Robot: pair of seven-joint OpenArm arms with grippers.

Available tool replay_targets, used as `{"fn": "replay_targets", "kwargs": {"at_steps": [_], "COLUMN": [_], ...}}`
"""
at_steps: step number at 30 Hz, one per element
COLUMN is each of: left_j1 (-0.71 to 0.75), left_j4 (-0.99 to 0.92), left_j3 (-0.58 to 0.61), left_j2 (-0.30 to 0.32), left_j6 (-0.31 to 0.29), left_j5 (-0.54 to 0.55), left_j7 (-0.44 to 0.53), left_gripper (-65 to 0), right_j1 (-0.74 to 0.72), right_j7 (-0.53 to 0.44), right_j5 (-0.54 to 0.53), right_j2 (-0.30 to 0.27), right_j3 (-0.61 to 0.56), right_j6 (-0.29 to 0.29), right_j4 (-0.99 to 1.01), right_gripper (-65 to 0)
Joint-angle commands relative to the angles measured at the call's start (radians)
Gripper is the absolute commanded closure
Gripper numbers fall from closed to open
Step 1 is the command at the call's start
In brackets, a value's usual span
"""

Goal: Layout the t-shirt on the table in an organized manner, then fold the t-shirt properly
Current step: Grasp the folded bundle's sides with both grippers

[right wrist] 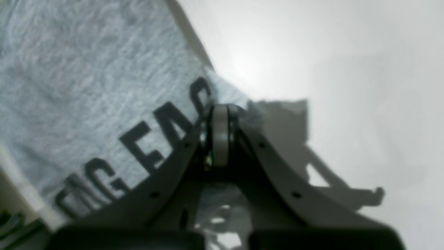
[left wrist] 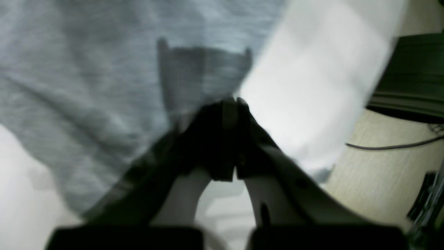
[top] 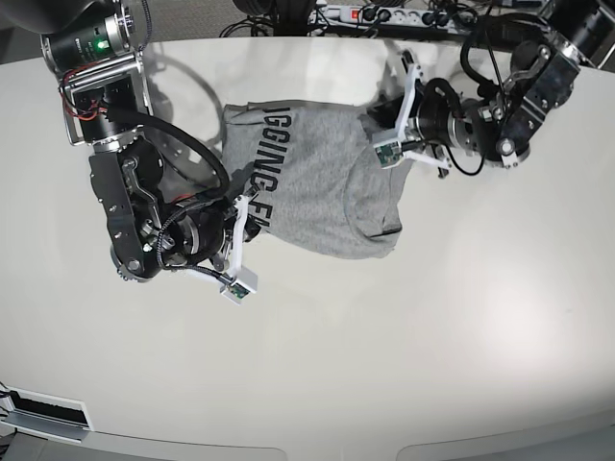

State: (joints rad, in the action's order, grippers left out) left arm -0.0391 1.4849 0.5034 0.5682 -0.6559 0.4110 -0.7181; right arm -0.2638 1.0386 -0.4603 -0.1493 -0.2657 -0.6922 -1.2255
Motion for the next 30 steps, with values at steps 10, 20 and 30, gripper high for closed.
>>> {"fn": "replay_targets", "kwargs": {"at_steps": [10,20,30], "left_j1": [-0.226,-0.339,-0.401], "left_j4": [-0.302,-0.348,-0.33], "left_j3": [-0.007,-0.007,-0.052], "left_j2": [-0.062,-0.172,-0.101], "left_j6": [-0.002,0.032,0.027], "left_j5": [-0.093,-0.145,0.173], "left_j7": [0.153,0.19,-0.047], "left_gripper": [0.0,0.0,0.0], "right_j1": [0.067,0.254,0.289], "right_j7": [0.086,0.126,0.126], "right_j5": [-0.181,-0.242,-0.16], "right_j2": [-0.001,-0.001,-0.001], "right_j3": [-0.011,-0.009,0.172], "right_j6": [-0.006,-0.006,0.002], "right_j4": [-0.039,-0.226,-0.428], "right_gripper": [0.0,0.0,0.0]}}
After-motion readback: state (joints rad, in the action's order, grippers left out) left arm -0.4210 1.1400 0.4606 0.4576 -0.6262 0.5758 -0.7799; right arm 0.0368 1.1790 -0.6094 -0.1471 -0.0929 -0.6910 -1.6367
